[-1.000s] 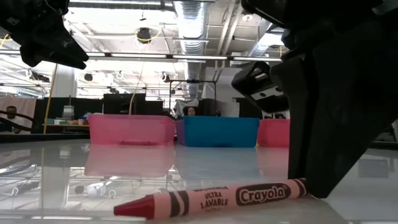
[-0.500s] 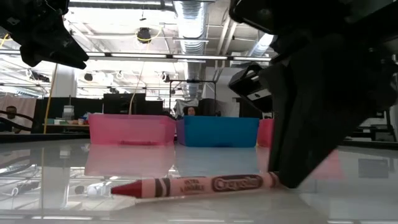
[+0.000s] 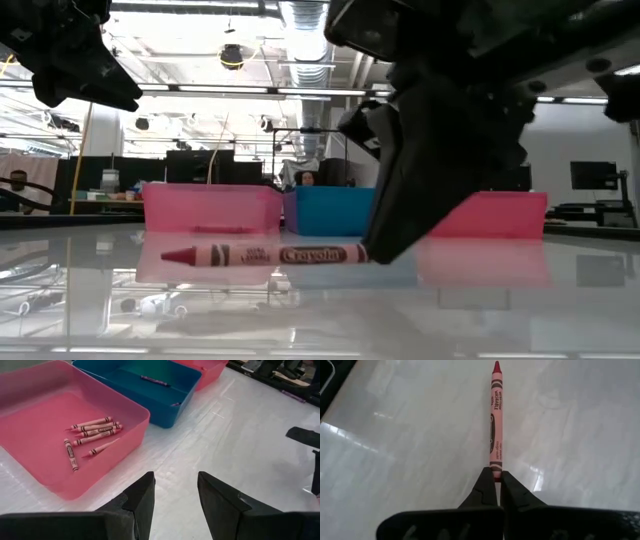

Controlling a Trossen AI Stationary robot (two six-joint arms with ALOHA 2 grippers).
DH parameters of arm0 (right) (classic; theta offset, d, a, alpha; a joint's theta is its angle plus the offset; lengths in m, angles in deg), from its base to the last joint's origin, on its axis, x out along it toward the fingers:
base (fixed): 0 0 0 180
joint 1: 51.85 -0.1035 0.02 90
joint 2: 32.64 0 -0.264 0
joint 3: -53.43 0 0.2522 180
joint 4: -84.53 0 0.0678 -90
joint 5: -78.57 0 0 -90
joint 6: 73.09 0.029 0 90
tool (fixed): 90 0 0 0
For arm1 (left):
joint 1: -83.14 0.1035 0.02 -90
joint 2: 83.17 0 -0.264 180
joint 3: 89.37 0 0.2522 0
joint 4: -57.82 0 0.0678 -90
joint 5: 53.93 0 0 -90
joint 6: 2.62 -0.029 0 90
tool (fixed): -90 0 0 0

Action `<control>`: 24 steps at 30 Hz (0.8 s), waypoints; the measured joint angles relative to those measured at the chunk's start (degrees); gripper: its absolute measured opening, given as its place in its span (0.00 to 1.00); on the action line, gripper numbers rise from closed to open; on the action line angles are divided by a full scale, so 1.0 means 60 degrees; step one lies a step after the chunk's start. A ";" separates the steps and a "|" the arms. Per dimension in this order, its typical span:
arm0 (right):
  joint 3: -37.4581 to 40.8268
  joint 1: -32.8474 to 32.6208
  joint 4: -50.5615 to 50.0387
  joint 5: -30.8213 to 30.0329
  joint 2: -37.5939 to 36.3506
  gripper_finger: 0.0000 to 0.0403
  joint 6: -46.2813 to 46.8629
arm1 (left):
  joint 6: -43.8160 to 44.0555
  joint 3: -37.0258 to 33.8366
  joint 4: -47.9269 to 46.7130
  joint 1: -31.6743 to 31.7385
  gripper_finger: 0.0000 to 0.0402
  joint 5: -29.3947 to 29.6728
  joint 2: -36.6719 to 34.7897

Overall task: Sort crayons
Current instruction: Put the red crayon into the red bin

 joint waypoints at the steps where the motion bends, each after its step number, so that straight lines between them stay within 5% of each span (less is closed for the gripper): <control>1: -0.0067 0.0030 -0.0073 0.0019 -0.0003 0.00 -0.0041 | 0.0000 0.0000 -0.0002 0.0000 0.35 0.0003 0.0000; 24: -0.1707 0.1284 -0.2131 0.0406 -0.0299 0.00 -0.2611 | 0.0020 0.0000 -0.0005 0.0000 0.35 -0.0001 0.0000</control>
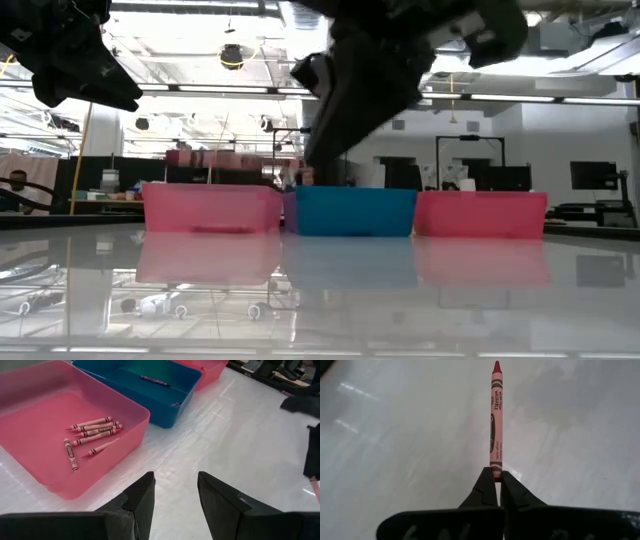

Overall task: Sort crayons
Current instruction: Put the red crayon into the red bin

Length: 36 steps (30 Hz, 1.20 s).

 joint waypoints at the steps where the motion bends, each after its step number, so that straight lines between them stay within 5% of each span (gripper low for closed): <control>1: 0.0002 0.0056 -0.0098 0.0006 -0.0148 0.00 -0.0006 | 0.0020 0.0000 0.0002 0.0000 0.35 0.0000 0.0000; 22: 0.0015 0.1882 -0.2951 -0.0051 -0.3739 0.00 -0.0326 | 0.0055 0.0000 0.0031 0.0002 0.35 0.0000 -0.0004; 36: 0.0022 0.3426 -0.4505 -0.0125 -0.3969 0.00 -0.0584 | 0.0052 0.0000 -0.0011 0.0002 0.35 0.0000 -0.0004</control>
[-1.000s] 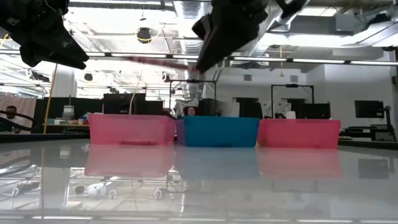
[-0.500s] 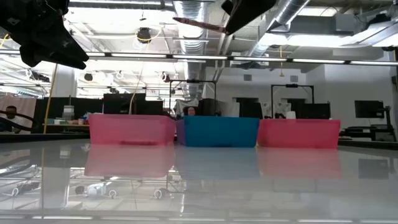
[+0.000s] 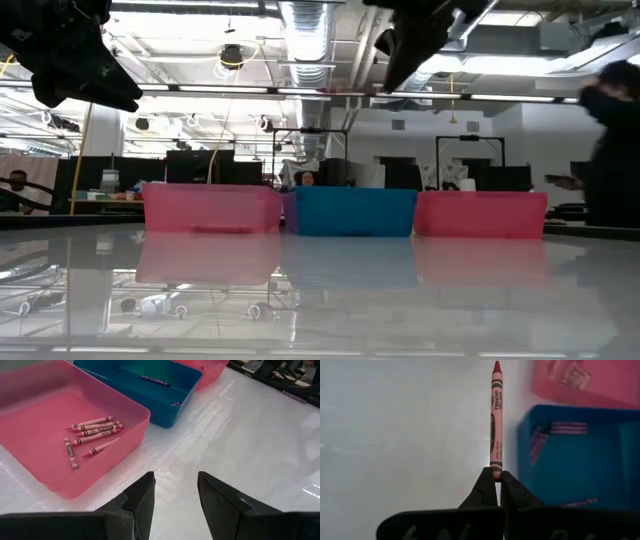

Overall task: Sort crayons
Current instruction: Put the red crayon into the red bin

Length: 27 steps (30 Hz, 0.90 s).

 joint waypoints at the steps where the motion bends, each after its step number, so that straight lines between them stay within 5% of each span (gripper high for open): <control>1: 0.0000 0.0131 0.0016 -0.0068 0.0000 0.00 -0.0004 | -0.0040 0.0000 -0.0002 -0.0001 0.35 0.0000 0.0000; 17: 0.0108 0.2211 -0.0631 -0.0258 -0.0029 0.00 -0.0286 | -0.0069 0.0000 -0.0016 -0.0002 0.35 -0.0200 0.0000; 27: 0.2681 0.4018 -0.0792 -0.0272 -0.1970 0.00 0.1010 | -0.0069 0.0000 -0.0013 0.0002 0.35 -0.0200 0.0000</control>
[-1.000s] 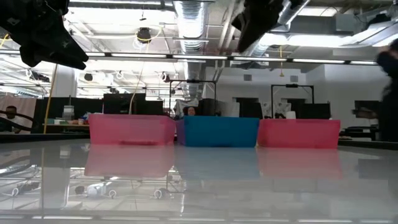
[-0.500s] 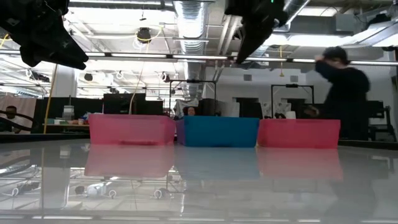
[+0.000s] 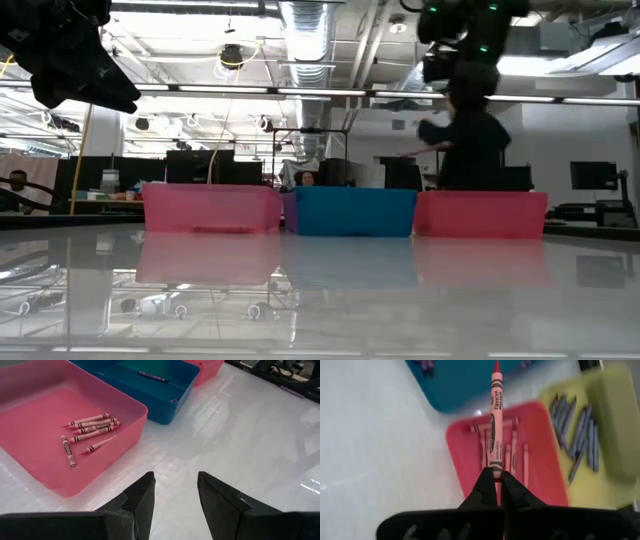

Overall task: Sort crayons
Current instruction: Put the red crayon into the red bin

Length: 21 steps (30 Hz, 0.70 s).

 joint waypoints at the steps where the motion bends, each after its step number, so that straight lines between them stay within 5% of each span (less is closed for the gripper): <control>1: 0.0286 0.0077 0.0044 -0.0006 -0.0259 0.00 0.0094 | 0.0000 0.0000 0.0000 -0.0004 0.35 0.0000 0.0000; 13: 0.3303 0.0485 0.1635 -0.0464 -0.1750 0.00 0.0897 | 0.0339 0.0002 0.0070 0.0000 0.35 0.0008 0.0000; 21: 0.3903 0.0901 0.2276 -0.0488 -0.1742 0.00 0.0866 | 0.0243 0.0001 0.0084 -0.0003 0.35 -0.0002 0.0000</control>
